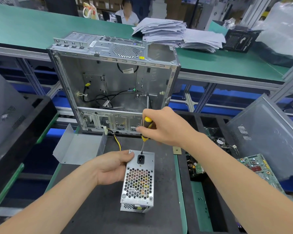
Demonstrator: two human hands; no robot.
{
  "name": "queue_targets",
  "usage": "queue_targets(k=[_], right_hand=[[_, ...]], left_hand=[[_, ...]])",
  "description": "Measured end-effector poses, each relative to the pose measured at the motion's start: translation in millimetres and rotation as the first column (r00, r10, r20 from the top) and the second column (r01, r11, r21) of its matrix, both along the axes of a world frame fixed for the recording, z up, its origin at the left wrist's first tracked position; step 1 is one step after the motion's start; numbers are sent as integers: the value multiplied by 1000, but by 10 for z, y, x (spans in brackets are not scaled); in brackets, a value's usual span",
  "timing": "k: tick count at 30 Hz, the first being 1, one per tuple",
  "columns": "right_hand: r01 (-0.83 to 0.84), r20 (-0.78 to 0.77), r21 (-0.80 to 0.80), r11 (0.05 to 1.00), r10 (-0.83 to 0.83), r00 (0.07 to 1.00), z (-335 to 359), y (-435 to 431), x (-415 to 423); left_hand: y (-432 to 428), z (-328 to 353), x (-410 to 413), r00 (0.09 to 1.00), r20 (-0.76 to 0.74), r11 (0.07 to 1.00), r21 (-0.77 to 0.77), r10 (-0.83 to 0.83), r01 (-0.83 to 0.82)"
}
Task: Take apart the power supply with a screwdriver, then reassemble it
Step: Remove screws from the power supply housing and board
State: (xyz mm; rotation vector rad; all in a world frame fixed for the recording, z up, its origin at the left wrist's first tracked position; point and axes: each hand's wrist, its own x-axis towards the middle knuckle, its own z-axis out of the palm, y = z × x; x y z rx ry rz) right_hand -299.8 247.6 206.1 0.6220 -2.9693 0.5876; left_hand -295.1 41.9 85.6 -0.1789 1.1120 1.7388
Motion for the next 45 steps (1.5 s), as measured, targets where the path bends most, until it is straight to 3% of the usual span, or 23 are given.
queue_targets(k=[2,4,6,10,13,18,24,26,30,32,34,36,39,43,45], right_hand=[[57,-78,123,991,-47,996,8,-49,-41],[16,-100,108,994,-5,995,23,-87,-51],[-76,-33,31,997,77,996,52,-114,-44],[-189,81,86,978,182,980,129,-94,-26],[-180,151,122,976,161,975,208,-38,-22],[-109,117,250,962,82,990,210,-117,-14],[-143,264,219,965,82,961,308,-113,24],[-92,234,278,956,25,972,306,-155,13],[45,-50,553,832,-21,999,269,-215,10],[-21,-3,497,867,26,1000,267,-204,38],[-147,189,276,950,96,977,276,-173,64],[-246,295,165,955,190,936,301,-135,73],[-227,217,187,956,185,958,289,-138,70],[-88,7,410,908,94,996,239,-196,92],[-105,30,373,922,101,994,226,-199,108]], left_hand=[[-7,-12,-5,1000,10,1000,5,4,-4],[-9,-20,-4,1000,18,1000,9,10,-10],[-13,-25,-2,1000,18,1000,13,10,-10],[-24,-30,7,1000,22,1000,16,13,-13],[-20,-26,7,1000,21,1000,11,17,-17],[-16,-16,-3,1000,17,1000,-4,17,-17],[-18,-1,1,999,26,1000,-6,28,-27],[-13,-1,0,999,29,1000,1,21,-21],[-25,-12,3,999,31,1000,0,20,-20],[-23,-12,7,999,33,1000,1,27,-27],[-19,-12,8,999,35,999,3,33,-33],[-13,-17,5,998,38,999,3,40,-40],[-4,-13,9,999,36,999,8,37,-37],[-15,-12,11,999,25,999,21,25,-25],[-22,-17,9,999,27,999,26,28,-29]])
